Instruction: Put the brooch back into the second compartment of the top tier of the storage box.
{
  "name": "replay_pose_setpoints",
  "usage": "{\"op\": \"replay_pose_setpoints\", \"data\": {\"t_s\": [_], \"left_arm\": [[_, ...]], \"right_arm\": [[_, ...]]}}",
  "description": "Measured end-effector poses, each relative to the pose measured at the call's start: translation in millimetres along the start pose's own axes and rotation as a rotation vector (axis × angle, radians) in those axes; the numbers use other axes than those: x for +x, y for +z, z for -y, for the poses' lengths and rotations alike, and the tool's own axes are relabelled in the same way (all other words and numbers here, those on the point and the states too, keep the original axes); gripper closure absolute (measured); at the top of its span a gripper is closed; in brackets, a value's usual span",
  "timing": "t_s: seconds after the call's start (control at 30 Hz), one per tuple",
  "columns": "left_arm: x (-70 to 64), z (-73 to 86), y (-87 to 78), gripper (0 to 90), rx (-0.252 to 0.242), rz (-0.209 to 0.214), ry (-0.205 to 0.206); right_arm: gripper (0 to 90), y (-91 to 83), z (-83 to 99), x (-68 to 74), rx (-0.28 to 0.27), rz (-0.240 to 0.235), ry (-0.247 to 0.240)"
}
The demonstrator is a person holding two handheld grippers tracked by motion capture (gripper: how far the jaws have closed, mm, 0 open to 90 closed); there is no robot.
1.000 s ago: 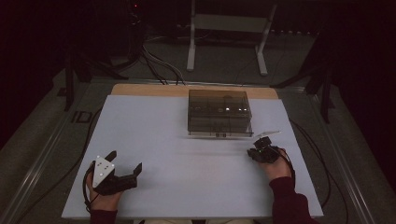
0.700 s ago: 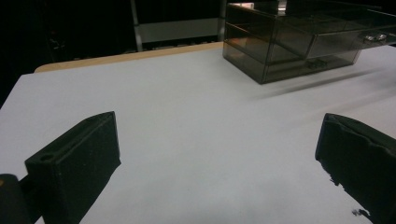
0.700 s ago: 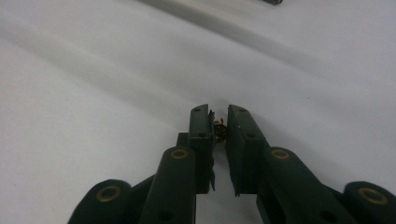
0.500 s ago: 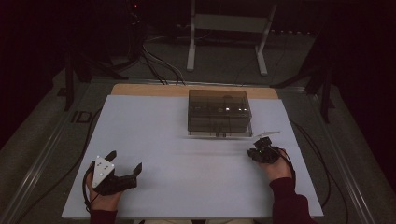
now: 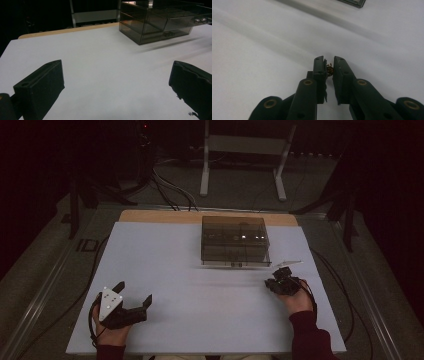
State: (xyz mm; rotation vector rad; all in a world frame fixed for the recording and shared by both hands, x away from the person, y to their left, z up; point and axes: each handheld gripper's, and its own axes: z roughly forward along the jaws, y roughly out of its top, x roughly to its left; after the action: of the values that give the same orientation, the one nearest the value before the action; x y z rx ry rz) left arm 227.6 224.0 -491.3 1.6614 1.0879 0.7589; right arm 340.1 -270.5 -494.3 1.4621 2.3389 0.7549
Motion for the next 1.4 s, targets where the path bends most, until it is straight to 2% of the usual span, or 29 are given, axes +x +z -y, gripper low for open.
{"op": "replay_pose_setpoints", "data": {"t_s": [1.4], "left_arm": [[-0.5, -0.1, 0.7, 0.8, -0.001, 0.005, 0.001]], "right_arm": [[81.2, -15.8, -2.3, -0.3, -0.043, -0.002, 0.007]]}}
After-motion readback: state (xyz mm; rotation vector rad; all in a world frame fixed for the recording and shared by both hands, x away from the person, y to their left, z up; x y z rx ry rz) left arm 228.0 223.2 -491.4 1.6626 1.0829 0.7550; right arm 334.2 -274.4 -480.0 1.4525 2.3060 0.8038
